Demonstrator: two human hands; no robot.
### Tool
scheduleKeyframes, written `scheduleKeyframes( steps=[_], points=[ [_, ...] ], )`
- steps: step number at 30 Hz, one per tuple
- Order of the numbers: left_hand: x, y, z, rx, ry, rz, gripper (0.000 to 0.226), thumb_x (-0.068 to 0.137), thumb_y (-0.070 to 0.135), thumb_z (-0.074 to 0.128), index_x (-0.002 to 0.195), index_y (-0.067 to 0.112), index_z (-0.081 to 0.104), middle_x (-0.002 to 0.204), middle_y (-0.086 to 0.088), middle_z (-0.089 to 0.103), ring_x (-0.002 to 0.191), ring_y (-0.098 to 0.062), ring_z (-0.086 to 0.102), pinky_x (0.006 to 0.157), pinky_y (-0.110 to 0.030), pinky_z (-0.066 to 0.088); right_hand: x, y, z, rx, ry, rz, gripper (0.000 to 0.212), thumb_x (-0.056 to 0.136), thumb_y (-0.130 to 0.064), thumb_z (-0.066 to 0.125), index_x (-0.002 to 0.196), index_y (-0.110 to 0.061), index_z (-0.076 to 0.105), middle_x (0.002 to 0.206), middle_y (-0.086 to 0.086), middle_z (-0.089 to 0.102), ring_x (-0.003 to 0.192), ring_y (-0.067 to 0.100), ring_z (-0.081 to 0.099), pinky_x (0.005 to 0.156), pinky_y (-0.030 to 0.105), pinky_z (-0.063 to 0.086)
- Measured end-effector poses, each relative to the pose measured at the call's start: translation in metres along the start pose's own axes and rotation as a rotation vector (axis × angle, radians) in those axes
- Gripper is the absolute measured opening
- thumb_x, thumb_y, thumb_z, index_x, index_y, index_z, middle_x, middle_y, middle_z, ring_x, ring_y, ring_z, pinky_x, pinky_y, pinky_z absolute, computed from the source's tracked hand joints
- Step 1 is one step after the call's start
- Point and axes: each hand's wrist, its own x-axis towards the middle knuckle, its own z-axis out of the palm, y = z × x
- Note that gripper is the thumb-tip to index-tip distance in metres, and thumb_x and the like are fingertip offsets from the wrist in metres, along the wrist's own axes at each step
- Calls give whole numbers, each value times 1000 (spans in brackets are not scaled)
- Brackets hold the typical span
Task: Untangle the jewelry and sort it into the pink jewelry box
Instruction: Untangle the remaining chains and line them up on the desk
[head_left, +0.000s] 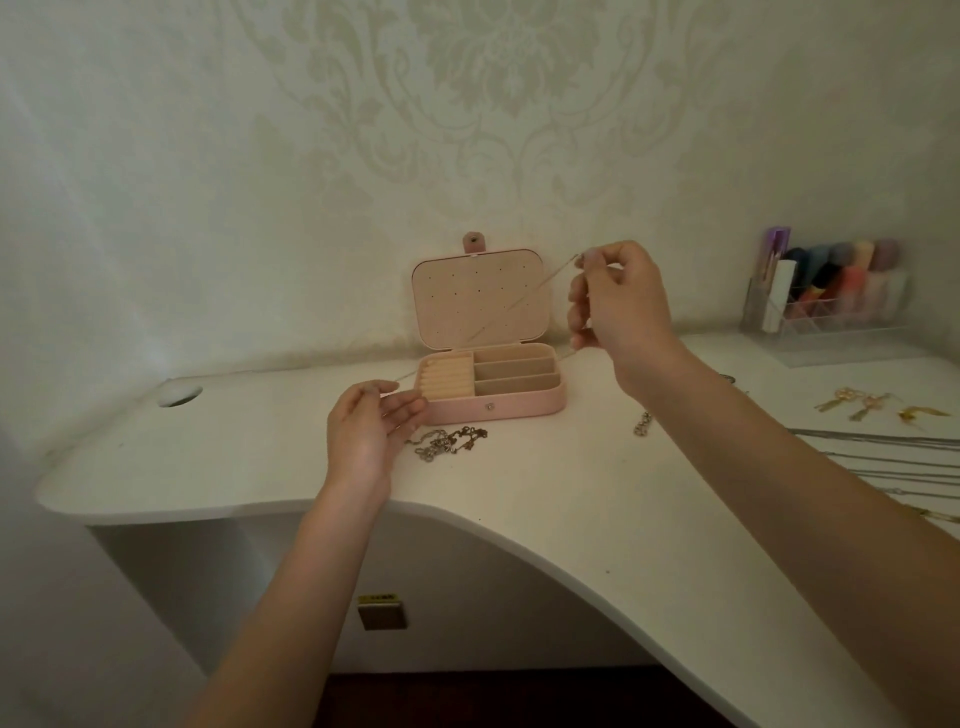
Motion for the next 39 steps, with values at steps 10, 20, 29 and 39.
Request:
scheduleKeyframes(
  steps=[10, 20, 29, 39],
  points=[
    [6, -2, -6, 51, -63, -42, 30, 99, 1, 31, 87, 7, 57, 62, -2, 47, 49, -10, 40, 46, -19, 37, 13, -3, -21, 30, -65, 102, 14, 101, -18, 43, 90, -13, 51, 68, 3, 54, 40, 10, 48, 38, 19, 43],
    [-19, -11, 4, 916, -312, 520, 50, 75, -13, 47, 95, 28, 68, 96, 7, 56, 98, -12, 52, 81, -12, 37, -2, -34, -11, -61, -371, -83, 15, 101, -19, 45, 92, -10, 53, 74, 4, 69, 59, 16, 64, 65, 30, 56],
    [-75, 17, 75, 484, -758, 261, 52, 86, 34, 61, 133, 21, 43, 106, 4, 66, 95, -8, 65, 85, -28, 55, -14, -63, -5, 110, -403, -154, 17, 102, -19, 40, 90, -13, 52, 78, 2, 73, 68, 17, 69, 68, 29, 55],
    [-77, 17, 45, 464, -586, 250, 27, 98, 7, 44, 87, 15, 67, 76, -6, 58, 46, -1, 37, 47, -15, 32, 17, -52, -61, -91, -66, 53, 17, 95, -13, 55, 80, -6, 59, 67, 7, 64, 52, 11, 62, 57, 23, 56]
  ],
)
